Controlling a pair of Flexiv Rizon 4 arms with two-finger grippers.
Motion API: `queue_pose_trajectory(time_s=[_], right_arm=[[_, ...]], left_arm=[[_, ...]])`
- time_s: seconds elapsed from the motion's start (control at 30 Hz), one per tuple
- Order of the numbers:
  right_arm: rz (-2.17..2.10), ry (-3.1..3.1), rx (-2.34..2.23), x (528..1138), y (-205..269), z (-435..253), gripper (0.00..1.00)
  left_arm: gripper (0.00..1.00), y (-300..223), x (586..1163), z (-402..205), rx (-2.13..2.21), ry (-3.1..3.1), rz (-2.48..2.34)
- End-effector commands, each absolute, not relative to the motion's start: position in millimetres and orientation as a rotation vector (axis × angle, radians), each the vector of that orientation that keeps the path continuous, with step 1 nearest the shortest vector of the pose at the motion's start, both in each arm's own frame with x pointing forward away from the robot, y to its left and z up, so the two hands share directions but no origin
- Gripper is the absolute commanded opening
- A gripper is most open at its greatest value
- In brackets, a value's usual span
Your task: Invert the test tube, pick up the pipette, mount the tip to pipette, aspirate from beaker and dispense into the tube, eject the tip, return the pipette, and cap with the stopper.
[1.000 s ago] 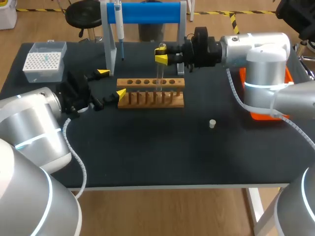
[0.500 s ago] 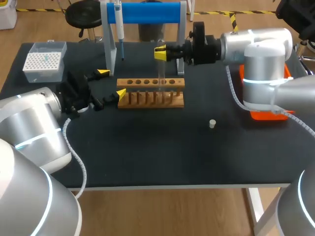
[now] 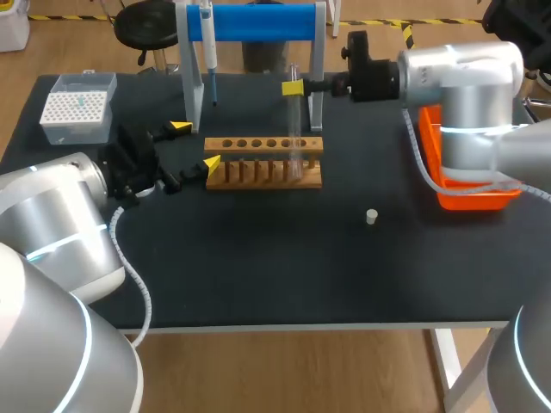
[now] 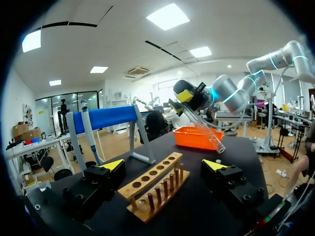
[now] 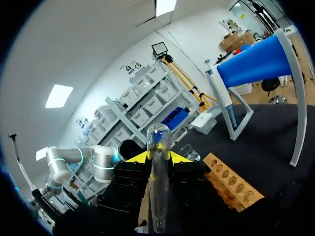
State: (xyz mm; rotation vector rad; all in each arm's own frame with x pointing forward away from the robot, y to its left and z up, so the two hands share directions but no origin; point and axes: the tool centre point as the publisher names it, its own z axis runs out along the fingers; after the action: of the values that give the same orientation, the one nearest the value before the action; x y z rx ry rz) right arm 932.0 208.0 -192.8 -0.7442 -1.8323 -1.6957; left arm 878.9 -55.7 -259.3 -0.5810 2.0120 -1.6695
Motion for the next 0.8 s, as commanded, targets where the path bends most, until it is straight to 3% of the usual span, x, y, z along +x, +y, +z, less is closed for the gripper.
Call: queue_pose_trajectory(time_s=[0.03,0.8], right_arm=[[-1.322,-1.478,-1.049,931.8,200.3,-197.0,0.0],[-1.145,-1.332,-1.137,910.8,196.7,-218.8,0.0]], left_arm=[[1.0,-57.0,877.8,-259.5,-0.585,2.008,-1.665],[1.0,-57.0,877.8,-259.5,-0.585,2.008,-1.665]])
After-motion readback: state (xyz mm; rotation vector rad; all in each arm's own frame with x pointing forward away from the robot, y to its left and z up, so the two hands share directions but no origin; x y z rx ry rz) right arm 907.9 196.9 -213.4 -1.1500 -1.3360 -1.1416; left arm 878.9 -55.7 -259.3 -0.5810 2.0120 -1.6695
